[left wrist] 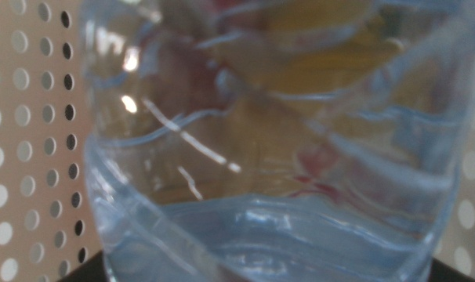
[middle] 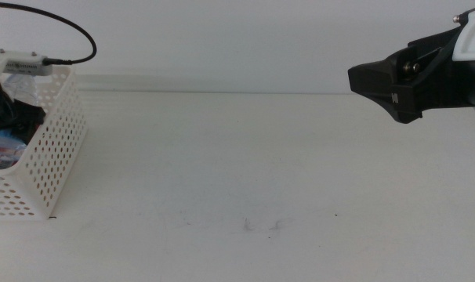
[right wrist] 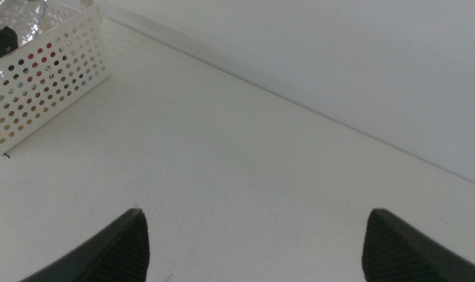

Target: Use arms to grab the bottles and put them into the dustbin to the left of the table.

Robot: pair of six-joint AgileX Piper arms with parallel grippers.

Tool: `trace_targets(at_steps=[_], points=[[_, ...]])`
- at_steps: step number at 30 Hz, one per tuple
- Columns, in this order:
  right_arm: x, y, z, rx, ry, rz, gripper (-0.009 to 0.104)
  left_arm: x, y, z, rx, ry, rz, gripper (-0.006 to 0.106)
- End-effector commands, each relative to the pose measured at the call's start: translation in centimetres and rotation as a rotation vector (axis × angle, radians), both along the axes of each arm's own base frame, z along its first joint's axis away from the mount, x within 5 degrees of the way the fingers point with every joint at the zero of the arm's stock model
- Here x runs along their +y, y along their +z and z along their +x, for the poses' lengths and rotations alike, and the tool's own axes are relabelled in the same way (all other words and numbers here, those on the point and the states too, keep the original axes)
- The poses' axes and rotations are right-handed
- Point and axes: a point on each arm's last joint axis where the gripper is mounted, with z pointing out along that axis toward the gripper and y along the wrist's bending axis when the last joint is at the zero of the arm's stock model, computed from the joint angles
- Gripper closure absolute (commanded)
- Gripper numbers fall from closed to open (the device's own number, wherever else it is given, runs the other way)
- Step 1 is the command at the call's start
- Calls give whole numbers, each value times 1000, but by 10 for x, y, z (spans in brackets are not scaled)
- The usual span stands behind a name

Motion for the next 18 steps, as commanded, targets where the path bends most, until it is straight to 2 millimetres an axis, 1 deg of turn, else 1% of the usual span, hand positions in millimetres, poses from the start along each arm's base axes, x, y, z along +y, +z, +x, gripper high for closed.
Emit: trace_targets(at_steps=[1,3,5,7,8,10,12,14,16,18], points=[[0,2,-1,-11,2,4,4,1,9,3,-52,-18,15,48],[0,2,-1,-11,2,4,4,1,9,1,-34,-41,21,26],[0,2,-1,-11,2,4,4,1,14,-1,-41,-37,22,7],[0,2,-1,-11,2,4,4,-2,23,-6,-46,5,4,7],[0,2,-1,-11,2,4,4,-5,31,-9,-54,17,-1,7],[0,2,-1,-11,2,4,4,-14,51,-17,-88,17,6,7],[0,2,-1,-11,2,4,4,-28,79,-29,-146,9,30,7],[0,2,-1,-11,2,4,4,-43,111,-47,-222,15,56,7],[0,2,-1,-11,2,4,4,-65,138,-70,-314,-9,55,7],[0,2,-1,-11,2,4,4,-89,164,-101,-437,-67,31,7]])
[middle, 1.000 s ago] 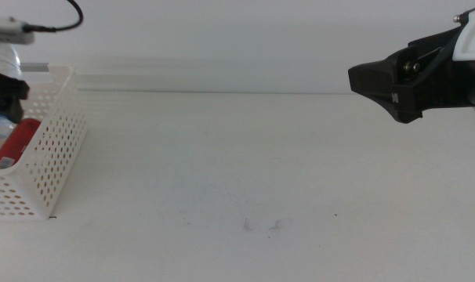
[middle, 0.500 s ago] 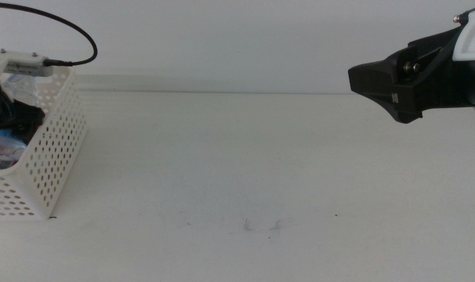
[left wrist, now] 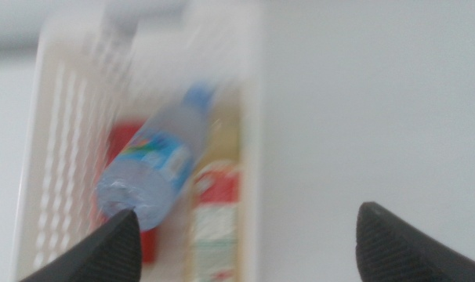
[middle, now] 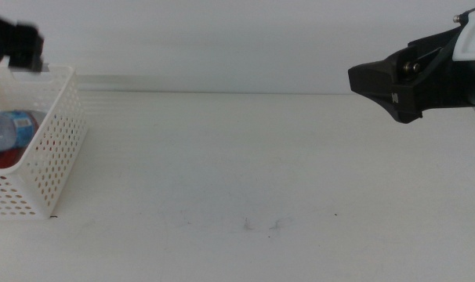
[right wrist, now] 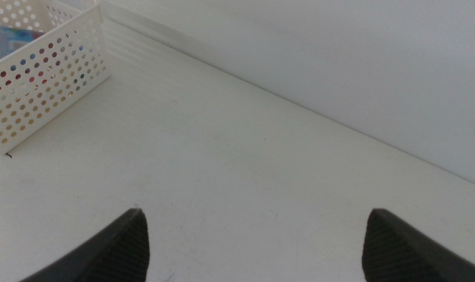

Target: Use arms to grab the bottles and put them into the dustbin to the left of the table.

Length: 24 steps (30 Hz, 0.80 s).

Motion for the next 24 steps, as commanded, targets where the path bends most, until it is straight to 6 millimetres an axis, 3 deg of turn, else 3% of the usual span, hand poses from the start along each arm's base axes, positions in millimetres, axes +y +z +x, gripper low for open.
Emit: trace_targets(at_steps=[1,5,9,17,24], points=[[0,2,-1,-11,2,4,4,-26,31,-39,-143,-66,-27,7],[0,2,-1,-11,2,4,4,-55,60,-115,-427,-213,-82,7],[0,2,-1,-11,2,4,4,-54,66,-164,-659,-254,-121,7],[0,2,-1,-11,2,4,4,-45,72,-203,-768,-263,-148,7],[0,2,-1,-11,2,4,4,-42,79,-207,-838,-266,-125,7]])
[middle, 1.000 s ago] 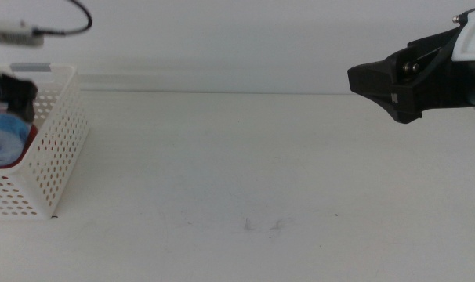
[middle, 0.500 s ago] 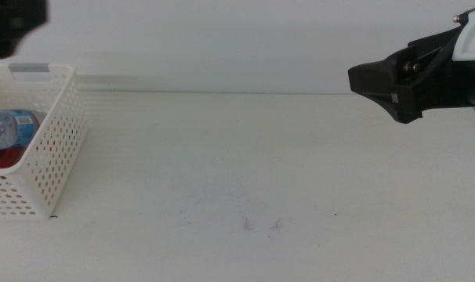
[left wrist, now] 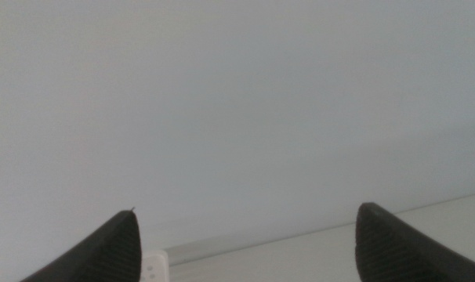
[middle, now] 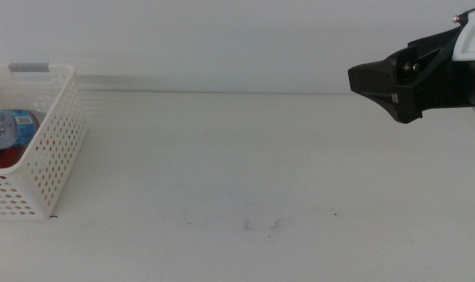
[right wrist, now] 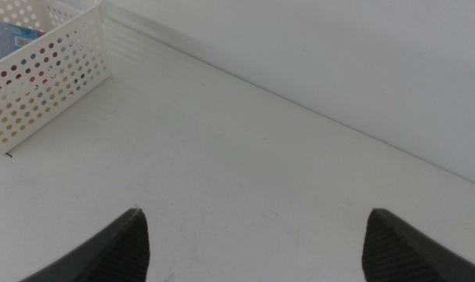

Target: Use arms to grab the bottles and put them into the dustbin to the left of the table.

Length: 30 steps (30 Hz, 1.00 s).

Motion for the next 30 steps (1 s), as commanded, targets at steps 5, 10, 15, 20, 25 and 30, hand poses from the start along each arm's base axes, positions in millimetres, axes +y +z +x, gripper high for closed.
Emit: trace_targets(at_steps=[5,10,15,20,25,30], points=[[0,2,-1,-11,2,4,4,-1,1,0,-22,-7,1,7],[-26,-10,-16,-128,-56,49,4,-6,-19,-6,-34,-66,-128,7],[-74,-53,-55,-194,-209,107,5,-1,-84,-18,-36,-44,-217,7],[-103,-123,-100,-201,-361,161,5,8,-159,-36,33,23,-203,7],[-116,-183,-130,-250,-459,168,5,14,-215,-45,15,84,-226,7],[-118,-212,-136,-255,-488,165,5,19,-252,-51,26,142,-209,7]])
